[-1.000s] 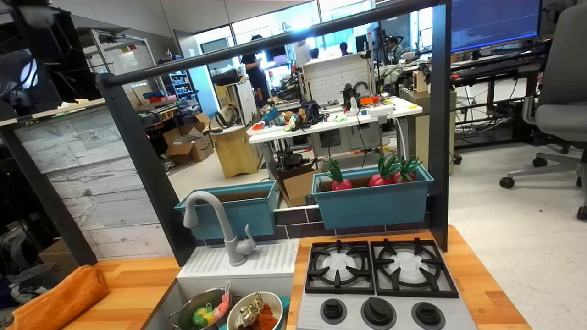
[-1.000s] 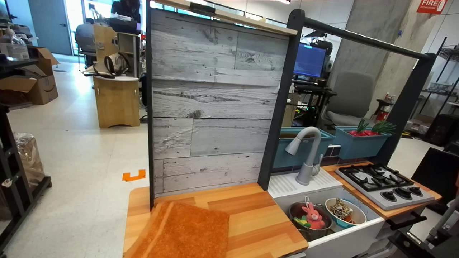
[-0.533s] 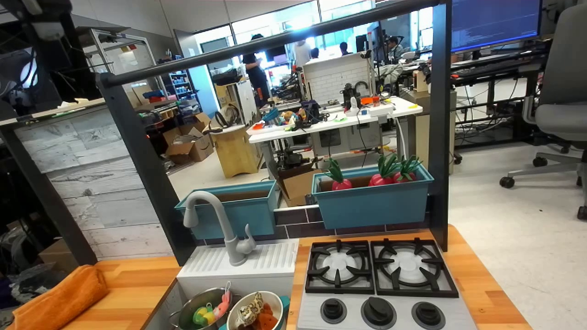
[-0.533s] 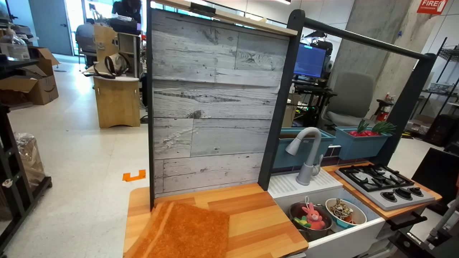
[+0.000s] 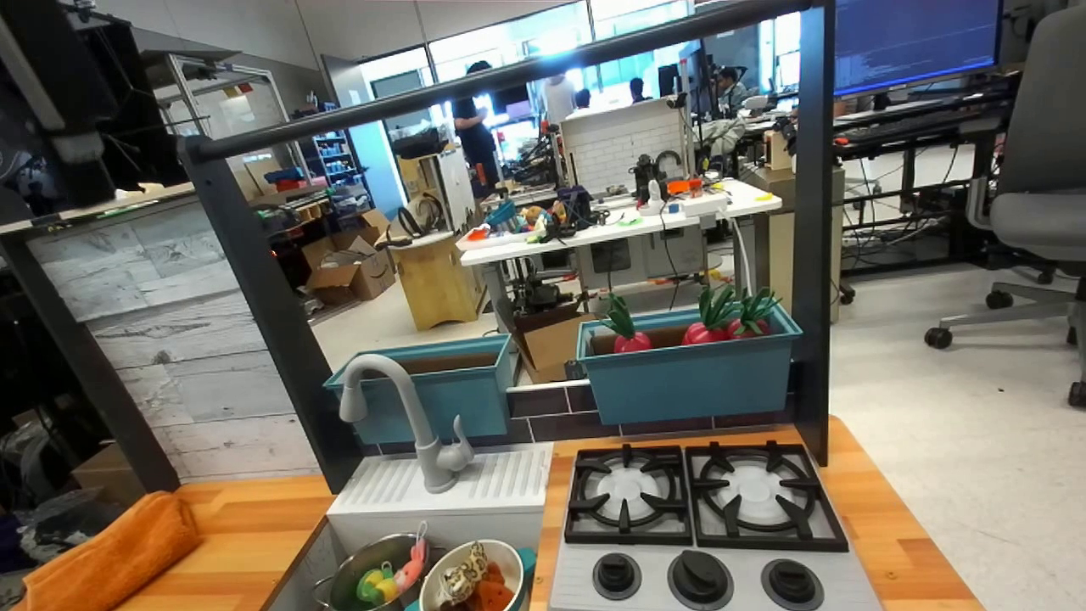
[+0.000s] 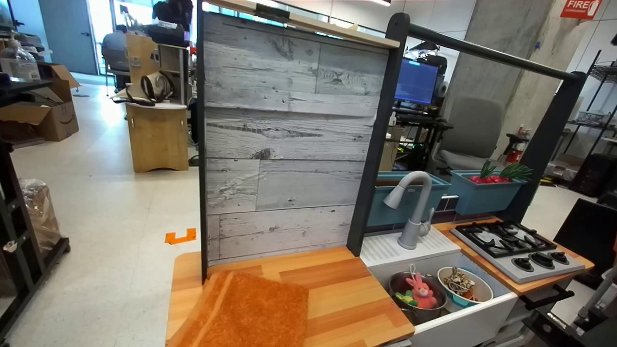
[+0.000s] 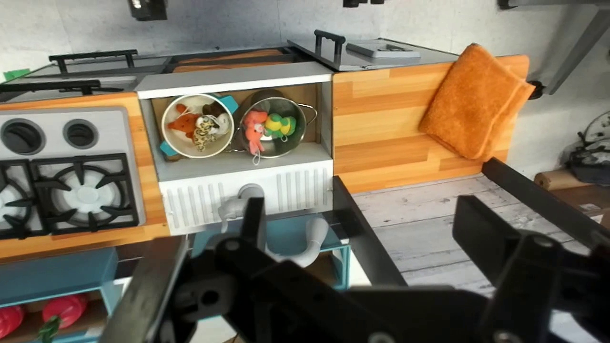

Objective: Wipe the counter with the cloth, then pick the objects in the bowls in the sink and put them on the counter and the stove

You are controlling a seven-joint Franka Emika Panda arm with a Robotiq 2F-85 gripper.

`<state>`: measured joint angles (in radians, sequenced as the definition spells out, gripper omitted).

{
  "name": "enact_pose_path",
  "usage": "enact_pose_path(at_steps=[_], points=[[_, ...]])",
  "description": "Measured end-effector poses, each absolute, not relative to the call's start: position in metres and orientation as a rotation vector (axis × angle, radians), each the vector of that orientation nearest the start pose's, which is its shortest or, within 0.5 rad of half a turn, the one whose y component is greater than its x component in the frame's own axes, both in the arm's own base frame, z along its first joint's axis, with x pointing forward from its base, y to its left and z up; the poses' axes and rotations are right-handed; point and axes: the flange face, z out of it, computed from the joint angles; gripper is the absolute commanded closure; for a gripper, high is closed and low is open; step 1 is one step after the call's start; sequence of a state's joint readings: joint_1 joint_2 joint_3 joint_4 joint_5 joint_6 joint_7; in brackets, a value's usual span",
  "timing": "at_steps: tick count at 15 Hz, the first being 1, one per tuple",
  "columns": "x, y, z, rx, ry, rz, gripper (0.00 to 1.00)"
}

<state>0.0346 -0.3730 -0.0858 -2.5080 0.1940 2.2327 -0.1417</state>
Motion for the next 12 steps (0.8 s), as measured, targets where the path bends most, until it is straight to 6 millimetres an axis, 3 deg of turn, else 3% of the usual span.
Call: enact_pose_path(at_steps=[6, 12], points=[[0.457, 0.117, 0.330, -3.070, 0.023, -0.087, 0.00], [0.504, 0.180, 0.227, -3.268, 0.116, -0.065, 0.00]])
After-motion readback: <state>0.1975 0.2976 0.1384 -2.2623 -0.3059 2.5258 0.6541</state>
